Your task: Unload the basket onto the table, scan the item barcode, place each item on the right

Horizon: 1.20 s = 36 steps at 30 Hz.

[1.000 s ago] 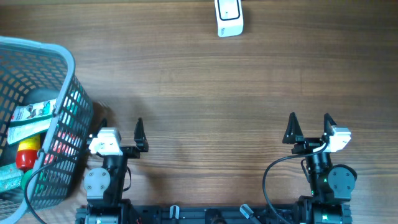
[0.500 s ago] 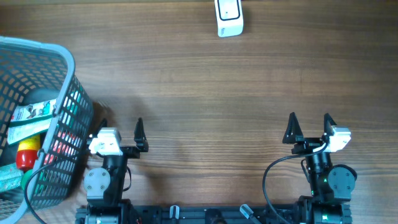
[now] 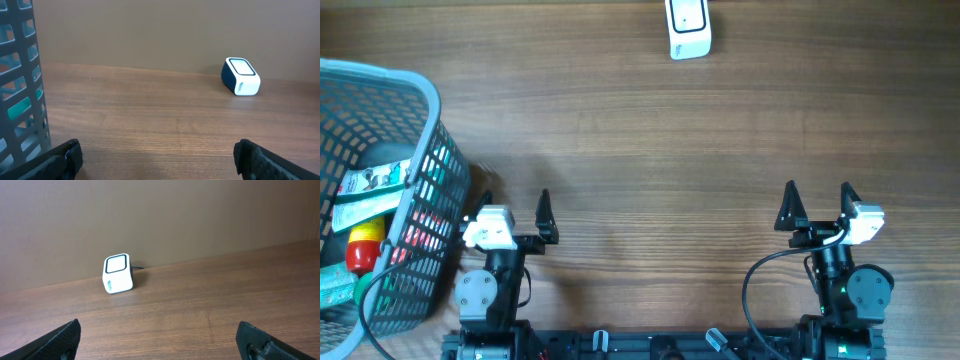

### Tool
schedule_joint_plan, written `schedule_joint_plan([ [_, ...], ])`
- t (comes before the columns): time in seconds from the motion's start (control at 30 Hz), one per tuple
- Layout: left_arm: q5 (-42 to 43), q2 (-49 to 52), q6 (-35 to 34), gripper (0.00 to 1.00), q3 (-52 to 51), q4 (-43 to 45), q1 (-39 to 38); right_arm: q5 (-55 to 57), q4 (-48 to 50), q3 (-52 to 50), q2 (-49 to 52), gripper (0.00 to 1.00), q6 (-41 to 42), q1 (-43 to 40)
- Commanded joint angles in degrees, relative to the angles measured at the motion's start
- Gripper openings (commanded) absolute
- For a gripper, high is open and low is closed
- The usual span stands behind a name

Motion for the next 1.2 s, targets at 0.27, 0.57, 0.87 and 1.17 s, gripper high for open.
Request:
schedule_joint_plan([
  [0.27,22.01,0.28,-12.11,1.00,3.30,2.08,0.28,1.03,0.31,-0.07,-0.61,1.00,0.70,0.09],
  [0.57,22.73,2.34,-13.31,1.00,18.84,-8.46,0.31,1.03,0.31,-0.07,-0.61,1.00,0.70,0.20],
  [0.87,19.21,16.09,-13.29,1.00,33.51,-10.43,0.31,1.03,0.31,-0.07,-0.61,1.00,0.70,0.20],
  [1.17,14.45,24.94,-12.66,1.00,46.99,-26.51,0.31,1.03,0.31,-0.07,-0.61,1.00,0.70,0.20],
])
